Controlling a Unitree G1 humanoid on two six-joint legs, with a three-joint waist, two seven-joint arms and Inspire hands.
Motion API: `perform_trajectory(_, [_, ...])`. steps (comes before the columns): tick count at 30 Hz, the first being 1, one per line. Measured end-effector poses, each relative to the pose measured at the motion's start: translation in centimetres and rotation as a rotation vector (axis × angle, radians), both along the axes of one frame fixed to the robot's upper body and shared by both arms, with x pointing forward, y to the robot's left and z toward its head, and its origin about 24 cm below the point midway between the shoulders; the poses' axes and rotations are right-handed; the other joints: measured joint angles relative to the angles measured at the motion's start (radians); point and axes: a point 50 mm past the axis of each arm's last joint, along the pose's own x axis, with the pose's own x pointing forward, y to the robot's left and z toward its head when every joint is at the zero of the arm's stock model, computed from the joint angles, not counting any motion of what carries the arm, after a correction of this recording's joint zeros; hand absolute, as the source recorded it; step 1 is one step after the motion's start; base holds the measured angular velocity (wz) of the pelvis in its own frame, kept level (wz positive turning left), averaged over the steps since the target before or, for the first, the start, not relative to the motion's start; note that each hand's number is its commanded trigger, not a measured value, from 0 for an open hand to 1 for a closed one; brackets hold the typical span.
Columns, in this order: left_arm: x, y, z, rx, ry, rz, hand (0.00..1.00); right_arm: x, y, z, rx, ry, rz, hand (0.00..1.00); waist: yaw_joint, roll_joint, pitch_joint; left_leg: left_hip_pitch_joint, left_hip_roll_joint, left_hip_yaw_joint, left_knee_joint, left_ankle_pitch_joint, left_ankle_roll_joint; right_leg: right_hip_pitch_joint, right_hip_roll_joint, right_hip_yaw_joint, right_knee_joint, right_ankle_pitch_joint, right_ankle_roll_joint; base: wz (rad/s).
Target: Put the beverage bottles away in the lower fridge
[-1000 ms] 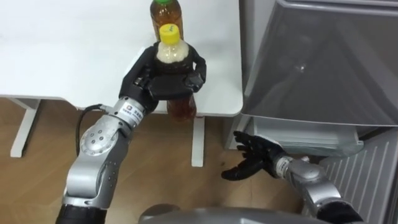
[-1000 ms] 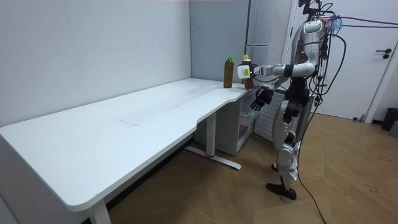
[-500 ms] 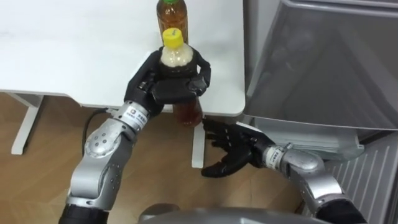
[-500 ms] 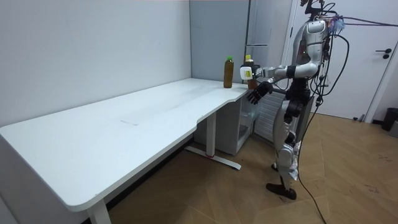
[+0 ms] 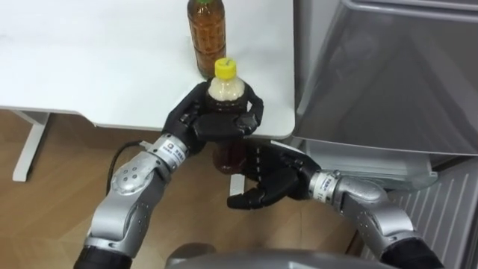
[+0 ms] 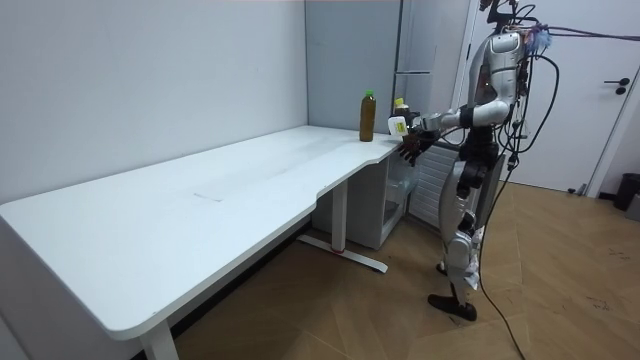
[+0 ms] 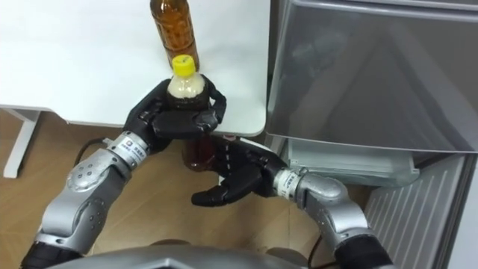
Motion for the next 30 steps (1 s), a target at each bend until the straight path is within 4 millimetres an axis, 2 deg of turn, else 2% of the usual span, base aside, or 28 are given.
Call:
perform_trajectory(11, [-0.6,-0.4,-1.1,0.035,0.042,-0.056,1.00,-0.3,0.3,-0.2,-0.006,0.020,0.013,0.00,-0.012,0.000,0.0001,0.003,0.000,0.002,0.002,0.000,0.000,0.000,0.000,0.002,0.004,0.000,0.000,0.00])
perform_trajectory(26, [-0.7,-0.6,-1.2,0.039,0.048,-0.072,1.00,-0.5,0.2,-0.3,0.011,0.050,0.001,0.00,-0.022,0.004,-0.0005,0.000,0.000,0.006,0.001,0.000,0.000,-0.015,0.000,0.011,0.015,0.000,0.000,-0.01])
perform_trajectory(28, [-0.8,-0.7,-1.3,0.043,0.051,-0.080,1.00,-0.6,0.1,-0.4,0.008,0.054,0.005,0.58,-0.024,0.004,-0.0005,0.000,0.000,0.005,0.001,0.000,0.000,-0.015,0.000,0.010,0.015,0.000,0.000,0.00])
perform_trajectory(29, [-0.9,-0.8,-1.4,0.045,0.053,-0.086,1.00,-0.7,0.1,-0.4,0.003,0.057,0.010,0.97,-0.024,0.004,-0.0006,0.000,0.000,0.005,0.001,0.000,0.000,-0.015,0.000,0.010,0.015,0.000,0.000,0.00])
perform_trajectory(30, [-0.9,-0.8,-1.5,0.047,0.053,-0.089,1.00,-0.7,0.1,-0.5,0.000,0.058,0.011,1.00,-0.024,0.004,-0.0006,0.000,0.000,0.005,0.001,0.000,0.000,-0.015,0.000,0.010,0.015,0.000,0.000,0.00])
